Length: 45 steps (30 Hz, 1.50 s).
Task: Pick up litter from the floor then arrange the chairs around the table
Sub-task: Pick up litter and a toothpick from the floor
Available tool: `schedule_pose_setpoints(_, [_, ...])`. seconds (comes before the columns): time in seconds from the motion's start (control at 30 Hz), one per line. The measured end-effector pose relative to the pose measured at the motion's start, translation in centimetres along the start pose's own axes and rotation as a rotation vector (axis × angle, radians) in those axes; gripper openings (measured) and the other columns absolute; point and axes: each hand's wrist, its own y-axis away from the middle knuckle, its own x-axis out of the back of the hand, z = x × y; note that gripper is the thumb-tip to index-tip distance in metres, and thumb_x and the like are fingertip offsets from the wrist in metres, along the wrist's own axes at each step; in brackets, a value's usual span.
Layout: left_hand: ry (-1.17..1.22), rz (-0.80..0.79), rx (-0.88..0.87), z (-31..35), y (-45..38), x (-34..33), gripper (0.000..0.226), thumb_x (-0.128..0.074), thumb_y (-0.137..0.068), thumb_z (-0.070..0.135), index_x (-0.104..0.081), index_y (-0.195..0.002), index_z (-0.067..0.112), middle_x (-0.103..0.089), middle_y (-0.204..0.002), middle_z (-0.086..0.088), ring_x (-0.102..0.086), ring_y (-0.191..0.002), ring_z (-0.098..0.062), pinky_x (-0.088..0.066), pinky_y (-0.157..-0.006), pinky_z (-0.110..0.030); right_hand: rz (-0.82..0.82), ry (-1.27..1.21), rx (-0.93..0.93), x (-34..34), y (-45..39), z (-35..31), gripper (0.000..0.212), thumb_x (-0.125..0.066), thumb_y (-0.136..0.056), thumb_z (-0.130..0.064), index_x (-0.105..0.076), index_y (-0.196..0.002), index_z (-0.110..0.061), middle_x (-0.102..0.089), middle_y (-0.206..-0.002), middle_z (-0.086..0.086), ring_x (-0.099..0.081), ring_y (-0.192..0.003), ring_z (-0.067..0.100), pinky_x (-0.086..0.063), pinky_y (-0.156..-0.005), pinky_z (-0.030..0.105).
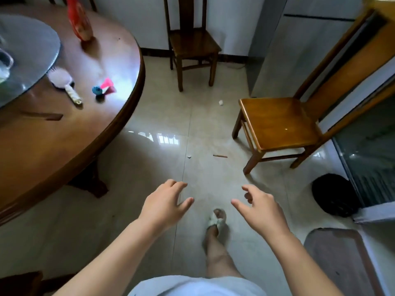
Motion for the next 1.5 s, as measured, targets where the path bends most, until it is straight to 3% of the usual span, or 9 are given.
schedule_pose_setpoints(0.43, [-0.026,-0.083,0.125,0.3,-31.1,5.3,0.049,-0.047,-0.090,0.048,-0.043,-0.134,0.027,-0.047,-0.133,0.005,-0.047,-0.122,-0.016,-0.043,-0.093,-0.030,-0.149,0.071,0.013,6.0,-33.1,-5.9,0.053,-0.056,-0.084,-0.045,-0.043,-0.131,-0.024,-0.058,-0.128,0.002,-0.055,-0.114,0.023,-0.050,-0.090,0.038])
schedule_pose_setpoints(0.8, [0.007,-0.214,0.221,-6.8,-53.2,0.5,0.045,-0.053,-0.088,0.046,-0.051,-0.128,0.024,-0.051,-0.128,0.004,-0.051,-0.117,-0.018,-0.045,-0.088,-0.031,-0.188,0.015,-0.124,0.2,-53.4,-6.4,0.051,-0.060,-0.084,-0.039,-0.046,-0.130,-0.021,-0.057,-0.130,0.003,-0.053,-0.118,0.022,-0.049,-0.094,0.038])
schedule_pose_setpoints(1.07, [-0.011,-0.290,0.276,-13.6,-65.8,-10.5,0.043,-0.056,-0.088,0.039,-0.051,-0.127,0.023,-0.050,-0.131,0.004,-0.052,-0.116,-0.020,-0.046,-0.083,-0.033,-0.210,0.029,-0.175,-9.9,-66.7,-0.7,0.049,-0.063,-0.082,-0.035,-0.050,-0.126,-0.019,-0.059,-0.127,0.004,-0.053,-0.118,0.023,-0.045,-0.094,0.036])
schedule_pose_setpoints(1.33, [-0.061,-0.410,0.336,-22.0,-73.4,-30.5,0.044,-0.056,-0.089,0.036,-0.048,-0.130,0.022,-0.047,-0.136,0.001,-0.050,-0.118,-0.023,-0.044,-0.086,-0.033,-0.343,0.074,-0.122,-26.5,-76.5,9.0,0.047,-0.059,-0.084,-0.035,-0.048,-0.129,-0.023,-0.055,-0.131,0.000,-0.048,-0.122,0.019,-0.039,-0.095,0.032])
schedule_pose_setpoints(1.5, [-0.080,-0.478,0.383,-27.3,-75.6,-41.9,0.043,-0.056,-0.089,0.033,-0.047,-0.130,0.024,-0.043,-0.137,0.000,-0.054,-0.112,-0.025,-0.045,-0.080,-0.033,-0.455,0.165,-0.121,-35.5,-79.2,15.2,0.048,-0.054,-0.088,-0.036,-0.042,-0.132,-0.021,-0.051,-0.135,-0.001,-0.044,-0.125,0.018,-0.033,-0.098,0.029])
